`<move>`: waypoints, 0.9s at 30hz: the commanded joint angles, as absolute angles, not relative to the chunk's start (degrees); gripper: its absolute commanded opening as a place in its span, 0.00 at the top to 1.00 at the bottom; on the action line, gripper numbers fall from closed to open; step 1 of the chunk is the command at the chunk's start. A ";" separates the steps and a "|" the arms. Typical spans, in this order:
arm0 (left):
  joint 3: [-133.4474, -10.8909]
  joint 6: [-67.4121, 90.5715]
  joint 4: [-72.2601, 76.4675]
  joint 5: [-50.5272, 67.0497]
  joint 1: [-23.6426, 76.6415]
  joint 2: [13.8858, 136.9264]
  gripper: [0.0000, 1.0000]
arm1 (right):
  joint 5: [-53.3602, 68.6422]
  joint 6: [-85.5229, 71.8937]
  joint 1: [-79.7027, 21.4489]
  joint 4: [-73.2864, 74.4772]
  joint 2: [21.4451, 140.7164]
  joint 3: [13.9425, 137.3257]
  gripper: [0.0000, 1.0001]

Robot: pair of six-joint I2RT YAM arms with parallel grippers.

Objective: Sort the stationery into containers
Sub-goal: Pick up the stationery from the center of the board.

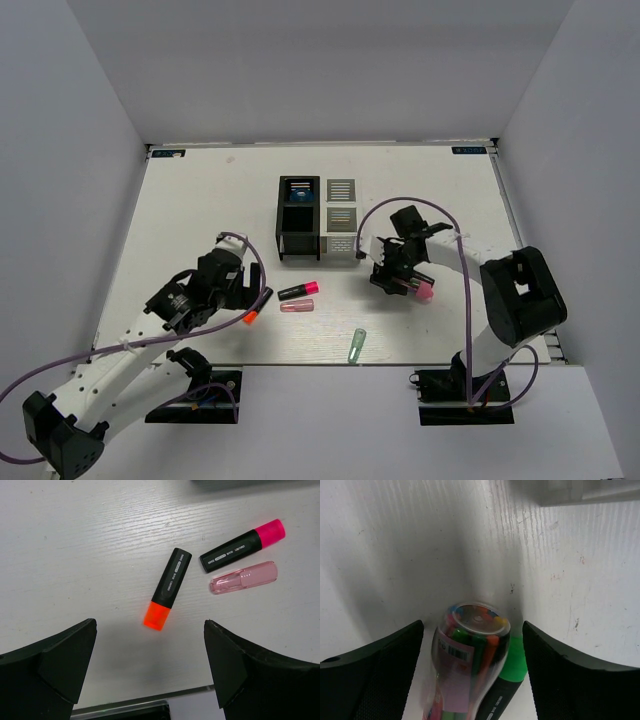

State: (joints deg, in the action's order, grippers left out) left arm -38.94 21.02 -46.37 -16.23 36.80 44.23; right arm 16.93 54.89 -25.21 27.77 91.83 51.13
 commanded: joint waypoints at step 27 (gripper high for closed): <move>-37.53 20.83 -44.73 -15.56 36.21 42.45 0.02 | 37.36 35.29 -26.81 57.15 81.82 84.80 1.00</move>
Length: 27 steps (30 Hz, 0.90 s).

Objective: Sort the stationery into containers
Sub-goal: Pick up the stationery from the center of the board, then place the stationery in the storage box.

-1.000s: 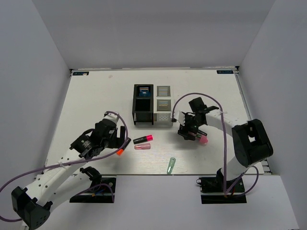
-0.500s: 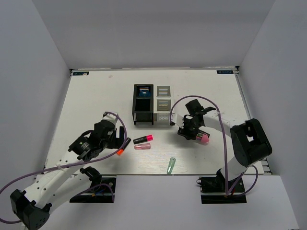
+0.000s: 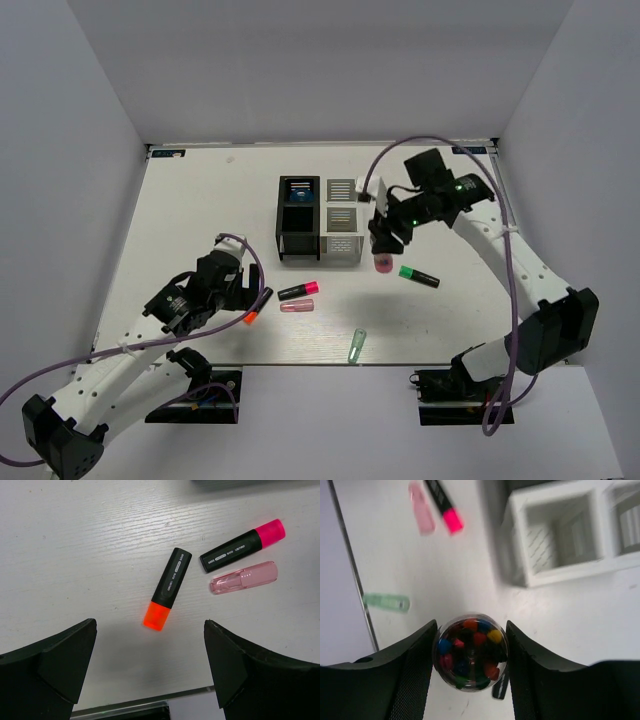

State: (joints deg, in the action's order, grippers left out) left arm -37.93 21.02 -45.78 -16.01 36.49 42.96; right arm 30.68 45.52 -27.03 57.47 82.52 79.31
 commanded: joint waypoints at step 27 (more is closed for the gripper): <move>-36.13 19.34 -43.86 -16.17 36.12 42.01 0.01 | 20.48 16.08 -26.89 21.89 111.71 113.12 1.00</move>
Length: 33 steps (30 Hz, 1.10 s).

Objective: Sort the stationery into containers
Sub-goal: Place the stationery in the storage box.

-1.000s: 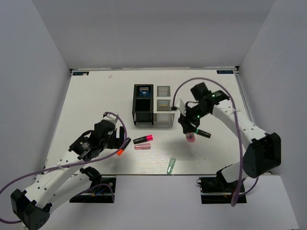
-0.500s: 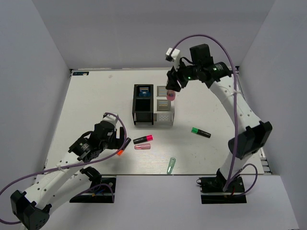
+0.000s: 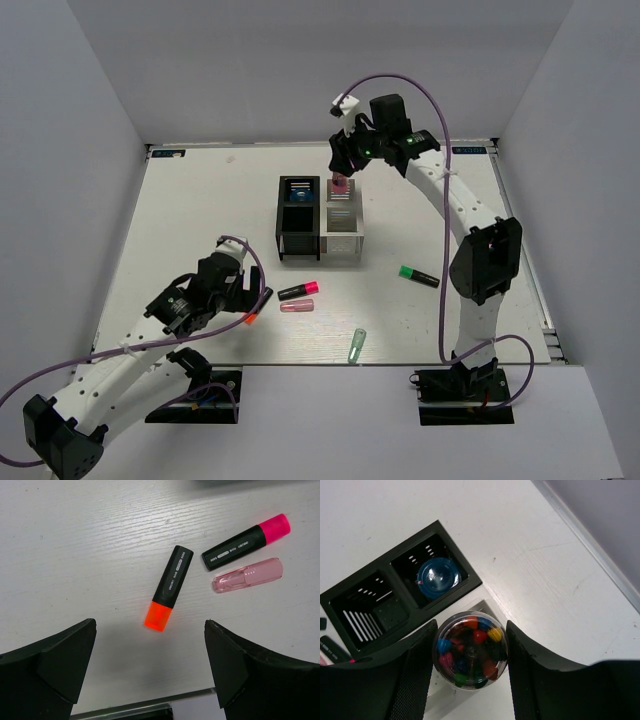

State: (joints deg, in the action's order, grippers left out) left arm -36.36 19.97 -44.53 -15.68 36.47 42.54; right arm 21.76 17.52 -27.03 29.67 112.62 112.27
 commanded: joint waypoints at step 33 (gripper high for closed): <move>-43.68 15.82 -35.52 -4.13 38.05 61.43 0.14 | 23.64 13.89 -26.63 23.55 101.53 93.44 0.42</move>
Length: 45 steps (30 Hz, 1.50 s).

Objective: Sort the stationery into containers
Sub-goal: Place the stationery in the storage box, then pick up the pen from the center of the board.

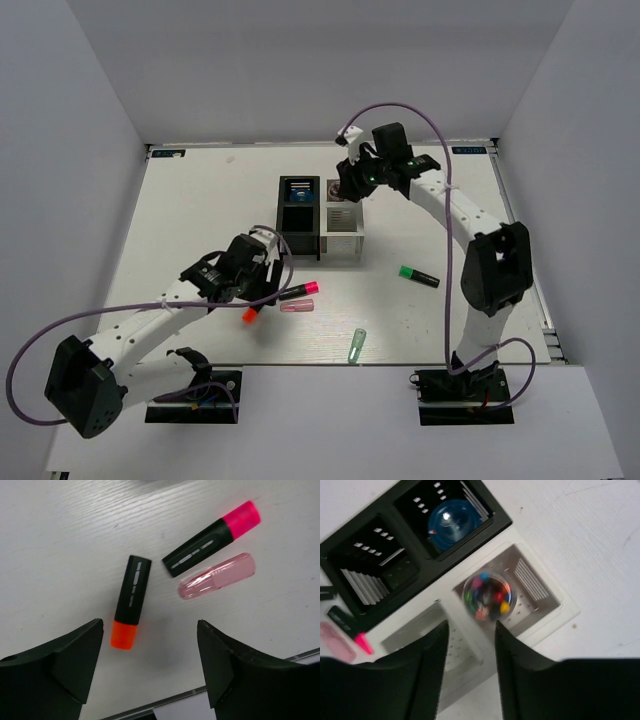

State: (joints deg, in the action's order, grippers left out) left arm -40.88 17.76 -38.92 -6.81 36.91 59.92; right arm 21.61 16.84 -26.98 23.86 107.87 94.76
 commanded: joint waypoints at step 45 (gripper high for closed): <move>-40.61 15.29 -25.49 -12.83 36.12 85.87 0.86 | 39.37 9.93 -17.67 22.24 62.75 51.06 0.32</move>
